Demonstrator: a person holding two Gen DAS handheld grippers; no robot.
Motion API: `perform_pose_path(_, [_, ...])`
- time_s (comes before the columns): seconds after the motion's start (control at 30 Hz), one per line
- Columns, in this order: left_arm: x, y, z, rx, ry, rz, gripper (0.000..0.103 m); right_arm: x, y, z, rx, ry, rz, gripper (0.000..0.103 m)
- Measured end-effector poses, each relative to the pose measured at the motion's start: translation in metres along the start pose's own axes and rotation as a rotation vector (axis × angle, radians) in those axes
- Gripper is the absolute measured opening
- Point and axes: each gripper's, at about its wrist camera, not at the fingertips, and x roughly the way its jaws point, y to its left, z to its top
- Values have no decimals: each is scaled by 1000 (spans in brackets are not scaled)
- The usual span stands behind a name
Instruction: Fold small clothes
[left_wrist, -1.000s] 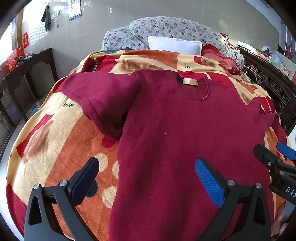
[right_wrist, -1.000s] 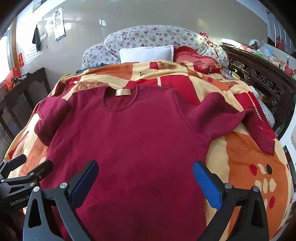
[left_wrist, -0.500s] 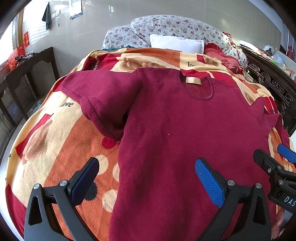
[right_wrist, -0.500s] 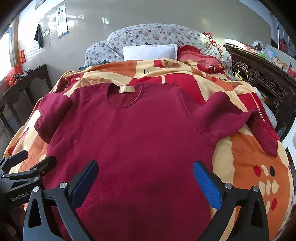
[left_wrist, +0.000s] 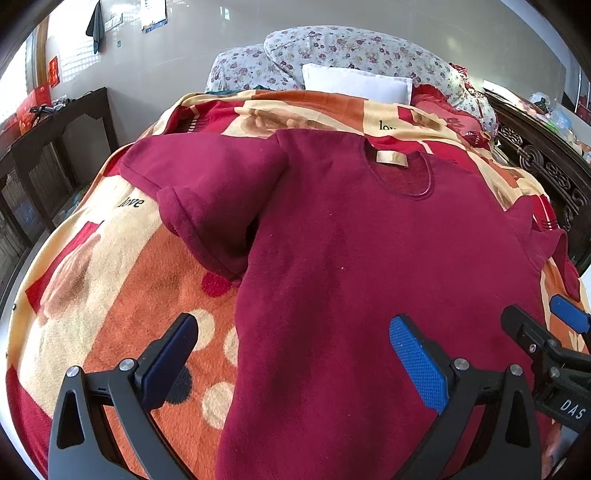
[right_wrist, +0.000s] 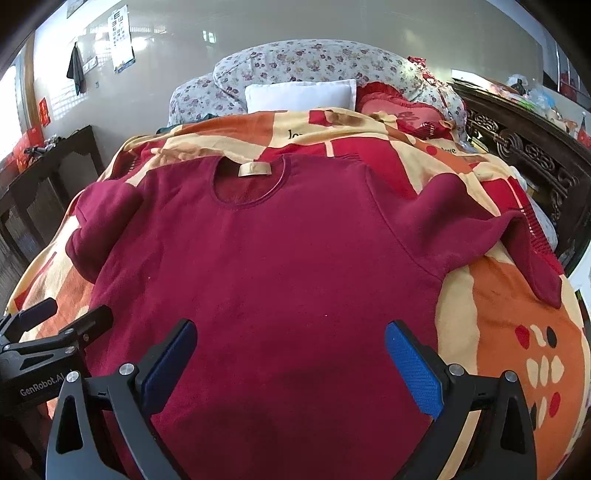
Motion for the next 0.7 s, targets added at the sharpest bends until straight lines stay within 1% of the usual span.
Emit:
perform_pose_path(0.27, [3, 4, 1, -7, 4, 2, 103, 6, 4, 1, -9, 4, -14, 103])
perform_pose_path(0.5, [8, 12, 5, -7, 13, 2, 103, 16, 10, 3, -18, 26, 3, 103])
perform_pose_path(0.6, [6, 30, 13, -39, 1, -8, 103, 21, 15, 3, -31, 36, 15, 103])
perform_pose_path(0.7, [7, 56, 25, -73, -7, 23, 103, 25, 18, 3, -36, 45, 28, 103])
